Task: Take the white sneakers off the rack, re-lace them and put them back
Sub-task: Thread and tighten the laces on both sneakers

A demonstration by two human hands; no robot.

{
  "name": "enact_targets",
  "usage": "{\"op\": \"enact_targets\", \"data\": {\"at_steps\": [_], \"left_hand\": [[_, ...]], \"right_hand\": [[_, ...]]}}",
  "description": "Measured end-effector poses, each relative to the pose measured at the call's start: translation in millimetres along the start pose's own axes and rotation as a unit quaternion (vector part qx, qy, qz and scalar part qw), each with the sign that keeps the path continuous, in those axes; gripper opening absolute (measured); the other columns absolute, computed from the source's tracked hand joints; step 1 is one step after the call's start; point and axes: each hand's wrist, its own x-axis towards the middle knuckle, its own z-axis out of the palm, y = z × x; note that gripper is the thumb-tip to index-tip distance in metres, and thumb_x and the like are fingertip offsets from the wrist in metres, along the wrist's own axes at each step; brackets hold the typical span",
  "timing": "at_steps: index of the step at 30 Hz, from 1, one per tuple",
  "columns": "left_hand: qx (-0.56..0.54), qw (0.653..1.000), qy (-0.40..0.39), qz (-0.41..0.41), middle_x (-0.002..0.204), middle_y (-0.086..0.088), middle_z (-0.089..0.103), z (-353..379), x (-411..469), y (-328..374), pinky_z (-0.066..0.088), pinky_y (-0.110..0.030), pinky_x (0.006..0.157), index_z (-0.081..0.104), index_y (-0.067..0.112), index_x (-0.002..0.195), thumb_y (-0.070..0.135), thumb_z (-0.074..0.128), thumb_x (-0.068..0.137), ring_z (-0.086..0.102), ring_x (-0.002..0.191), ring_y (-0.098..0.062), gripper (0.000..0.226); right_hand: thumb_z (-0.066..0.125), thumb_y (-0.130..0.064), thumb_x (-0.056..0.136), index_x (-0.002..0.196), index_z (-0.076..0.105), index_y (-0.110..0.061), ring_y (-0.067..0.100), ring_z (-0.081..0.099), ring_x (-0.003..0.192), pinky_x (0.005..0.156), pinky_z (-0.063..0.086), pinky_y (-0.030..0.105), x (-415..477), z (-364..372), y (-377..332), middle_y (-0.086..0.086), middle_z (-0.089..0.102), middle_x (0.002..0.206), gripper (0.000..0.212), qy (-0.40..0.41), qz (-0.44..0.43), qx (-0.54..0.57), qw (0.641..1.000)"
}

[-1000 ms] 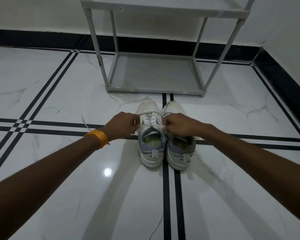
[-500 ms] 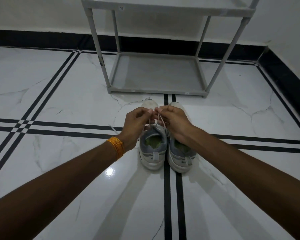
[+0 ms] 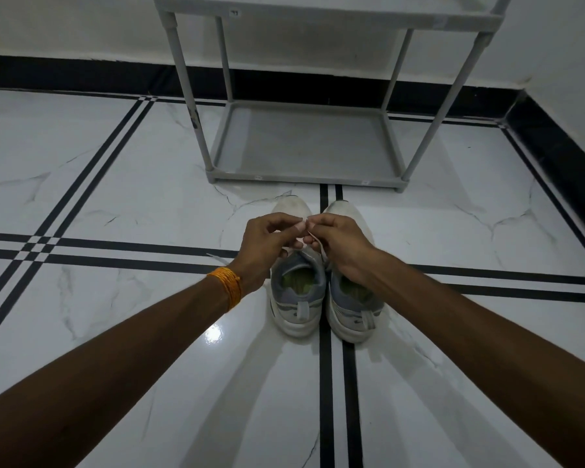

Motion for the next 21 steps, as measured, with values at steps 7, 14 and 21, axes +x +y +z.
{"op": "enact_targets", "data": {"at_steps": [7,14,21], "left_hand": [[0.005,0.992,-0.053,-0.111,0.089,-0.008,0.069,-8.1,12.4,5.4,0.048,-0.016,0.051,0.049,0.011,0.115,0.027,0.077,0.079,0.064,0.063,-0.007,0.048],[-0.076,0.985,-0.089,-0.123,0.081,-0.014,0.07,-9.4,20.6,8.1,0.051,-0.014,0.052,0.062,0.001,0.099,0.016,0.074,0.082,0.07,0.066,-0.013,0.026],[0.026,0.997,0.018,-0.068,0.082,-0.013,0.072,-1.6,22.5,-6.5,0.059,-0.029,0.065,0.068,-0.001,0.095,0.019,0.075,0.082,0.069,0.069,-0.022,0.024]], "right_hand": [[0.066,-0.004,0.087,0.102,0.058,-0.003,0.012,0.062,0.058,0.051,0.05,0.018,0.7,-2.8,-4.3,0.01,0.067,0.077,0.017,0.002,-0.036,-0.098,0.995],[0.06,-0.001,0.091,0.101,0.054,0.001,0.005,0.067,0.06,0.058,0.053,0.017,-0.3,-9.5,-6.5,0.007,0.067,0.072,0.012,-0.028,-0.148,-0.176,0.973],[0.076,-0.008,0.079,0.109,0.052,-0.016,0.017,0.072,0.087,0.077,0.06,0.03,-9.3,-5.4,3.2,0.008,0.073,0.091,0.039,0.004,-0.151,-0.225,0.962]]}}
